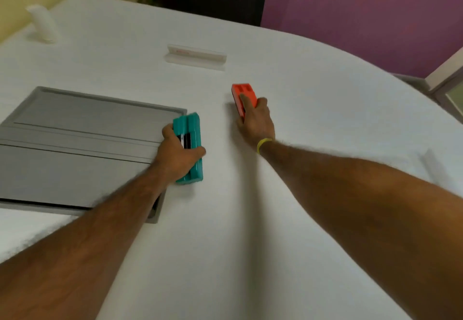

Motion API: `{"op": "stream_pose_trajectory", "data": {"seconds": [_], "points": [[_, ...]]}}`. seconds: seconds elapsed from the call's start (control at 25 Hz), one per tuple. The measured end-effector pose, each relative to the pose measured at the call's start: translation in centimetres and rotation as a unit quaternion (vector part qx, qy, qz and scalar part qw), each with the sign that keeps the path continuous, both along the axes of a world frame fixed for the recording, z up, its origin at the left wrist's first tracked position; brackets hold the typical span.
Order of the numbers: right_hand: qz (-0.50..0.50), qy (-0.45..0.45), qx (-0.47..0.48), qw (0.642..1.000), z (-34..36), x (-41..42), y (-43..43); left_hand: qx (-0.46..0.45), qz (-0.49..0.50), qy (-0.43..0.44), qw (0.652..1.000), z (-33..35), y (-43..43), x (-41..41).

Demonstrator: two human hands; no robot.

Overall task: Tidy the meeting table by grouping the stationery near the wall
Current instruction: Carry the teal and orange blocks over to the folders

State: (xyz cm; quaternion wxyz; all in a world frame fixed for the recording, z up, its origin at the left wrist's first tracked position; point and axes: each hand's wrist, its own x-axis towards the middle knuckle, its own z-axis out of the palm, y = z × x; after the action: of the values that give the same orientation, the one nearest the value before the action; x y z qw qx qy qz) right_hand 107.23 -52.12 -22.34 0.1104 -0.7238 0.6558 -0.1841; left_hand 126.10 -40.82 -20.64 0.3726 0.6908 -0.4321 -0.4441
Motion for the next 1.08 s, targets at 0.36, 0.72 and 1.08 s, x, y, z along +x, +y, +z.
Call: {"op": "stream_pose_trajectory", "data": {"seconds": [0.36, 0.72, 1.08], "points": [[-0.018, -0.011, 0.060, 0.998, 3.9, -3.8, 26.8, 0.026, -0.154, -0.216, 0.964, 4.8, 18.3, -3.8], [-0.055, -0.021, 0.106, 0.993, 8.9, -6.5, 51.4, 0.014, -0.204, -0.361, 0.910, 8.8, 40.4, -5.8], [0.016, -0.057, 0.067, 0.996, 12.1, -6.7, 68.1, 0.050, -0.076, -0.320, 0.943, 13.6, 60.8, -5.3]]}}
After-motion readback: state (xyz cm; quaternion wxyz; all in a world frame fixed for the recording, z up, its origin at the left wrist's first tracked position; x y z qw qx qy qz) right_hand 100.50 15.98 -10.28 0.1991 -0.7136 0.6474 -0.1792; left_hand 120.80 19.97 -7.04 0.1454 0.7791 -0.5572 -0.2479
